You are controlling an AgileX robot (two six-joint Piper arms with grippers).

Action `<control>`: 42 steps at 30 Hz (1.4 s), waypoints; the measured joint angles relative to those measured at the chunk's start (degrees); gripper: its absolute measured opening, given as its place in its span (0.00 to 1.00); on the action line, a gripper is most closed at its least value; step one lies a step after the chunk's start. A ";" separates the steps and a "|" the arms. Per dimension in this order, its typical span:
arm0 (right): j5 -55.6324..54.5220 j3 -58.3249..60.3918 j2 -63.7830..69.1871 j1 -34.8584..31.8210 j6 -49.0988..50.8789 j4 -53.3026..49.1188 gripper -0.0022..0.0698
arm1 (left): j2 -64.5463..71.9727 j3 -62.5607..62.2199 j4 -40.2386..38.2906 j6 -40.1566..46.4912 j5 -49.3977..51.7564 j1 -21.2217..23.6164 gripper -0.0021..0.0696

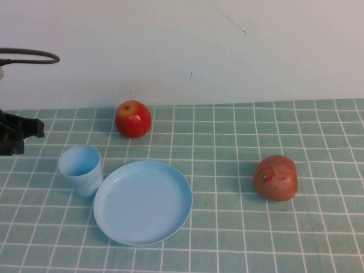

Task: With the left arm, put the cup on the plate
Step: Pick up the cup from the table, then place the cup on the plate

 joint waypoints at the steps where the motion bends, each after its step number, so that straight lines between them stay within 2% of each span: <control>1: 0.00 0.00 0.00 0.00 0.00 0.00 0.03 | 1.92 -1.70 -0.40 0.26 0.68 0.00 0.19; 5: 0.00 0.00 0.00 0.00 0.00 0.00 0.03 | 8.86 -7.41 -1.12 0.97 3.18 0.00 0.41; 8: 0.00 0.00 0.00 0.00 0.00 0.00 0.03 | 14.10 -10.59 -2.06 1.25 5.02 0.00 0.49; 14: 0.00 0.00 0.00 0.00 0.00 0.00 0.03 | 22.88 -12.77 -3.92 2.53 5.66 0.00 0.49; 21: 0.00 0.00 0.00 0.00 0.00 0.00 0.03 | 29.93 -12.87 -10.04 7.17 2.35 0.00 0.49; 24: 0.00 0.00 0.00 0.00 0.00 0.00 0.03 | 32.21 -12.87 -10.77 8.82 1.40 0.00 0.45; 28: 0.00 0.00 0.00 0.00 0.00 0.00 0.03 | 33.81 -12.98 -10.77 9.71 1.07 0.00 0.16; 31: 0.00 0.00 0.00 0.00 0.00 0.00 0.03 | 33.69 -14.95 -10.77 10.07 2.19 0.00 0.07; 34: 0.00 0.00 0.00 0.00 0.00 0.00 0.03 | 32.91 -18.72 -10.77 10.18 4.49 0.00 0.05; 39: 0.00 0.00 0.00 0.00 0.00 0.00 0.03 | 29.90 -25.15 -15.35 13.25 9.82 -0.29 0.04; 42: 0.00 0.00 0.00 0.00 0.00 0.00 0.03 | 28.56 -26.52 -18.00 14.10 12.96 -2.04 0.04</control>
